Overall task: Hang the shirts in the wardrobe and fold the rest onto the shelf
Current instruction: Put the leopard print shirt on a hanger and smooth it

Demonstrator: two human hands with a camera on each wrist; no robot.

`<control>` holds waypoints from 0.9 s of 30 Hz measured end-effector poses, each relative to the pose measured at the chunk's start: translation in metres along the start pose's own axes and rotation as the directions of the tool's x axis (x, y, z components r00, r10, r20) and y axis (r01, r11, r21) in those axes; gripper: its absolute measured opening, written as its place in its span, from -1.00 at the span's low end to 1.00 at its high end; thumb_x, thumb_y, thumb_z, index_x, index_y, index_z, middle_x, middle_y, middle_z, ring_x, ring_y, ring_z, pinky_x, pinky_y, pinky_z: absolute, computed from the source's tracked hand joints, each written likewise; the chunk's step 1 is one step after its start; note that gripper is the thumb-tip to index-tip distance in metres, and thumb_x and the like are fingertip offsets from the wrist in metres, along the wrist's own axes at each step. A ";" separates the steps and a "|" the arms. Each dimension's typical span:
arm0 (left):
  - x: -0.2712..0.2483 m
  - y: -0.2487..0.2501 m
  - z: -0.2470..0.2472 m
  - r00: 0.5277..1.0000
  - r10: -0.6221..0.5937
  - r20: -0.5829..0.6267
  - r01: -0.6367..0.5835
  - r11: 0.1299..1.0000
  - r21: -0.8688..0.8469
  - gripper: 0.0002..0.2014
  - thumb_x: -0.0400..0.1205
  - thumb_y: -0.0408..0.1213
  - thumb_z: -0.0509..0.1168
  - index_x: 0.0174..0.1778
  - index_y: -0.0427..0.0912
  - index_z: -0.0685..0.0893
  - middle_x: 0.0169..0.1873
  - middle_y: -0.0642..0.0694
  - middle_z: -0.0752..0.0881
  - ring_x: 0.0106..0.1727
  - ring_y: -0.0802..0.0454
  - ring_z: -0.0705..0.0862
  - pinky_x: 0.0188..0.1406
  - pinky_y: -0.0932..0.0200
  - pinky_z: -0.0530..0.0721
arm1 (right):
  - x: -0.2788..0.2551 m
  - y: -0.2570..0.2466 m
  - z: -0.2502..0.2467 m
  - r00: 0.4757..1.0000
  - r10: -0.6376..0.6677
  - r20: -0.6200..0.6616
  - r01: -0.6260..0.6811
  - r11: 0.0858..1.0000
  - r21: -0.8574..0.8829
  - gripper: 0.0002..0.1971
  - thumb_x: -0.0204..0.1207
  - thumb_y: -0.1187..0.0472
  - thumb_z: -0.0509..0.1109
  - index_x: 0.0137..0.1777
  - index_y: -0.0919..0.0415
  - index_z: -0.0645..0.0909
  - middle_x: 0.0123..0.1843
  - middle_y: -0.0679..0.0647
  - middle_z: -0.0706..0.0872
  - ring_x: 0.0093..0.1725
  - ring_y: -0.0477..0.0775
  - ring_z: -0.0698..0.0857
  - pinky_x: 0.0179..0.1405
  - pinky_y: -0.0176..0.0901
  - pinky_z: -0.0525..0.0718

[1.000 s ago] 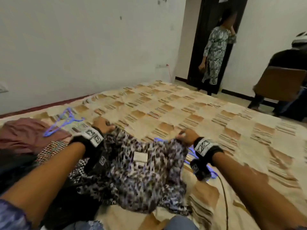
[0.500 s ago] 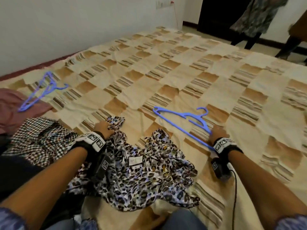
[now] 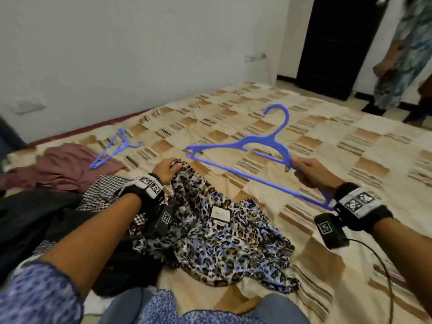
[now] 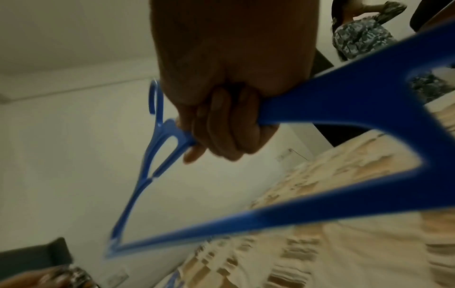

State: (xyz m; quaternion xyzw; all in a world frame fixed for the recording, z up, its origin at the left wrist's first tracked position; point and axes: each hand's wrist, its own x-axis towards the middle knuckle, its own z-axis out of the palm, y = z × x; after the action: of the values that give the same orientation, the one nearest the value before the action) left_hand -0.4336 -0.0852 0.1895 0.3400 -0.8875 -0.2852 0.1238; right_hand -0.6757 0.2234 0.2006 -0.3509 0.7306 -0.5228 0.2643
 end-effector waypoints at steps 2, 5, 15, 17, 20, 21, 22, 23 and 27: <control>-0.010 0.007 -0.020 0.998 0.021 -0.062 -0.022 0.999 -0.023 -0.72 0.70 -0.35 0.17 0.14 -0.52 0.61 0.06 -0.51 0.66 0.13 -0.37 0.63 -0.06 -0.03 0.44 | -0.014 -0.029 -0.001 0.997 -0.015 0.072 0.019 0.998 -0.060 -0.59 0.71 0.02 0.08 -0.16 0.26 0.61 -0.54 0.01 0.17 -0.62 -0.10 0.11 -0.69 -0.40 0.10; -0.026 0.016 -0.045 0.988 0.029 -0.154 -0.035 0.999 -0.036 -0.72 0.70 -0.36 0.17 0.12 -0.55 0.62 0.08 -0.50 0.66 0.15 -0.32 0.62 -0.11 0.03 0.35 | -0.038 -0.061 -0.003 0.995 -0.032 0.097 0.045 0.989 -0.141 -0.59 0.70 0.01 0.09 -0.16 0.25 0.65 -0.54 0.06 0.19 -0.64 -0.10 0.13 -0.71 -0.38 0.12; -0.049 0.031 -0.077 0.950 -0.053 -0.308 0.063 0.998 0.021 -0.71 0.69 -0.28 0.19 0.09 -0.47 0.65 0.06 -0.42 0.69 0.13 -0.35 0.63 0.00 -0.04 0.52 | -0.082 -0.098 -0.005 0.992 0.014 0.129 0.009 0.985 -0.171 -0.49 0.53 -0.26 0.26 -0.04 0.20 0.75 -0.51 0.02 0.24 -0.54 -0.05 0.17 -0.65 -0.32 0.14; -0.050 0.033 -0.082 0.940 -0.066 -0.336 0.087 0.995 0.049 -0.71 0.69 -0.27 0.19 0.08 -0.44 0.68 0.07 -0.41 0.70 0.12 -0.34 0.63 0.01 -0.05 0.54 | -0.085 -0.101 -0.010 0.989 0.014 0.144 0.012 0.983 -0.184 -0.40 0.35 -0.37 0.30 -0.06 0.18 0.77 -0.52 0.02 0.24 -0.56 -0.06 0.17 -0.68 -0.35 0.17; -0.049 0.032 -0.089 0.929 -0.100 -0.355 0.129 0.990 0.058 -0.70 0.70 -0.27 0.17 0.06 -0.45 0.68 0.06 -0.41 0.70 0.09 -0.34 0.64 0.03 -0.08 0.57 | -0.088 -0.107 -0.013 0.985 0.049 0.167 -0.016 0.981 -0.195 -0.50 0.60 -0.18 0.17 -0.03 0.22 0.76 -0.50 0.07 0.22 -0.54 -0.03 0.16 -0.67 -0.34 0.16; -0.048 0.032 -0.090 0.931 -0.106 -0.350 0.130 0.990 0.048 -0.70 0.70 -0.27 0.17 0.05 -0.46 0.67 0.05 -0.41 0.70 0.07 -0.34 0.64 0.01 -0.07 0.57 | -0.087 -0.108 -0.012 0.985 0.062 0.161 -0.028 0.978 -0.205 -0.53 0.64 -0.10 0.13 -0.01 0.24 0.75 -0.51 0.06 0.23 -0.54 -0.02 0.16 -0.66 -0.33 0.16; -0.048 0.033 -0.090 0.935 -0.105 -0.338 0.125 0.991 0.039 -0.70 0.70 -0.27 0.19 0.02 -0.48 0.67 0.02 -0.42 0.70 0.04 -0.35 0.65 -0.03 -0.05 0.56 | -0.085 -0.108 -0.008 0.986 0.065 0.155 -0.029 0.974 -0.226 -0.55 0.66 -0.06 0.11 0.00 0.23 0.75 -0.51 0.05 0.25 -0.54 -0.02 0.17 -0.66 -0.32 0.17; -0.047 0.035 -0.089 0.941 -0.096 -0.325 0.113 0.993 0.032 -0.70 0.69 -0.26 0.20 -0.01 -0.48 0.66 0.00 -0.44 0.70 0.02 -0.35 0.65 -0.06 -0.05 0.56 | -0.083 -0.109 -0.004 0.988 0.058 0.143 -0.017 0.963 -0.270 -0.56 0.67 -0.05 0.10 -0.02 0.20 0.75 -0.53 0.05 0.27 -0.56 -0.03 0.20 -0.67 -0.33 0.19; -0.048 0.048 -0.081 0.946 -0.060 -0.318 0.067 0.998 0.012 -0.73 0.68 -0.26 0.22 0.04 -0.43 0.66 0.15 -0.44 0.67 0.17 -0.35 0.62 0.10 -0.05 0.55 | -0.075 -0.111 0.026 0.990 -0.044 0.137 0.099 0.901 -0.422 -0.57 0.71 0.04 0.07 -0.02 0.28 0.72 -0.55 0.09 0.28 -0.64 -0.08 0.25 -0.70 -0.44 0.23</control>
State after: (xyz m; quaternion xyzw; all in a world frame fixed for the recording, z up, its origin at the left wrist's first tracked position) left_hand -0.3905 -0.0585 0.2821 0.4113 -0.8478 -0.2205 0.2518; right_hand -0.5841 0.2443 0.2996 -0.4586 0.7961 -0.3366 0.2066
